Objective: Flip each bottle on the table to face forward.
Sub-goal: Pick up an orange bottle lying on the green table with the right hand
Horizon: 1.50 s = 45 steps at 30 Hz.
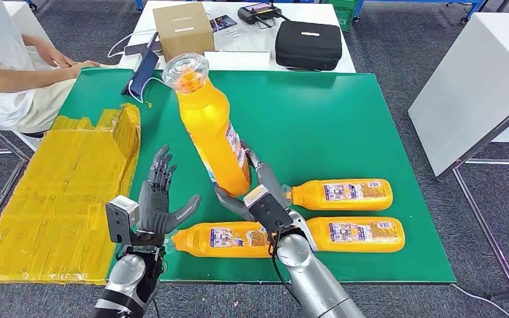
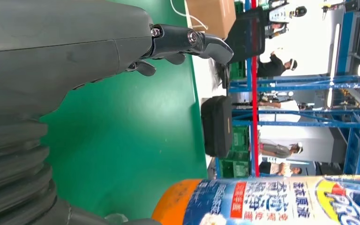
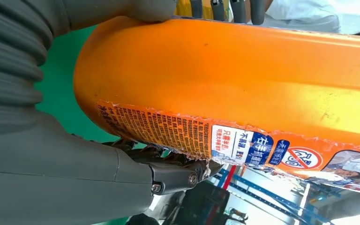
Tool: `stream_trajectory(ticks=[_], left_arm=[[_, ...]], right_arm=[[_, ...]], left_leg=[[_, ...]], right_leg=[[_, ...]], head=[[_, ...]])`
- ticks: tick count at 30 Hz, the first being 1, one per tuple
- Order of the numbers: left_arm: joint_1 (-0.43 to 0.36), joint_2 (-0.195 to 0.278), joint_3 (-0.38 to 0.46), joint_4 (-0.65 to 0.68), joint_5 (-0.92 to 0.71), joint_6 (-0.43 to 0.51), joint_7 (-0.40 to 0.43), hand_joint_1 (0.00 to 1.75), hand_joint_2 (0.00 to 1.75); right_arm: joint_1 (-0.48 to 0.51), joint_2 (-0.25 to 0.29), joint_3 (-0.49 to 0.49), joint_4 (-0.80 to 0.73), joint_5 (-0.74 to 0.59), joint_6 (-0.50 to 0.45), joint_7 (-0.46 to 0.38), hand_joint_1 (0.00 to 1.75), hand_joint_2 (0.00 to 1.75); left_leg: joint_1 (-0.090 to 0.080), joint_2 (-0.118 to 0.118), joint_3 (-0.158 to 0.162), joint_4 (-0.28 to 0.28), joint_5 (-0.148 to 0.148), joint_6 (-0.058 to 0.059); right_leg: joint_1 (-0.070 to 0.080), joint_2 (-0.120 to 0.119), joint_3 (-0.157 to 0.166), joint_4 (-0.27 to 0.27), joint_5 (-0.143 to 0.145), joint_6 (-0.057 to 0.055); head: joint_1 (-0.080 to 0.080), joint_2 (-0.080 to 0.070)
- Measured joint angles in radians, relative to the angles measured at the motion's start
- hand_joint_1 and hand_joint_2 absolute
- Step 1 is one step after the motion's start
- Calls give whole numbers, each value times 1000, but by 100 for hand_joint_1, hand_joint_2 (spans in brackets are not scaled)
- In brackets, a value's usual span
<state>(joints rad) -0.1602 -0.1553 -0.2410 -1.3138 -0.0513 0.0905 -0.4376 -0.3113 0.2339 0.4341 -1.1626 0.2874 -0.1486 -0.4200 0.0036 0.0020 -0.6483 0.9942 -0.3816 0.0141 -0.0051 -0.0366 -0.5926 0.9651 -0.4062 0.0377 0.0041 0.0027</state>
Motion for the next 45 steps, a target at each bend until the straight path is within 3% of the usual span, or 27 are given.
stream_trajectory(ticks=[13, 26, 45], left_arm=[[6, 6, 19, -8, 12, 0, -7, 0, 175], [23, 13, 24, -42, 22, -17, -18, 0, 175], [32, 12, 9, -84, 33, -37, -33, 0, 175]], right_arm=[[-9, -6, 111, 52, 75, 46, -10, 175, 175], [-28, -13, 131, 163, 104, 46, -11, 175, 175], [-26, -14, 131, 210, 119, 51, -19, 175, 175]], left_leg=[[0, 0, 0, 0, 0, 0], [0, 0, 0, 0, 0, 0], [0, 0, 0, 0, 0, 0]], right_leg=[[0, 0, 0, 0, 0, 0], [0, 0, -1, 0, 0, 0], [0, 0, -1, 0, 0, 0]], head=[[0, 0], [0, 0], [0, 0]])
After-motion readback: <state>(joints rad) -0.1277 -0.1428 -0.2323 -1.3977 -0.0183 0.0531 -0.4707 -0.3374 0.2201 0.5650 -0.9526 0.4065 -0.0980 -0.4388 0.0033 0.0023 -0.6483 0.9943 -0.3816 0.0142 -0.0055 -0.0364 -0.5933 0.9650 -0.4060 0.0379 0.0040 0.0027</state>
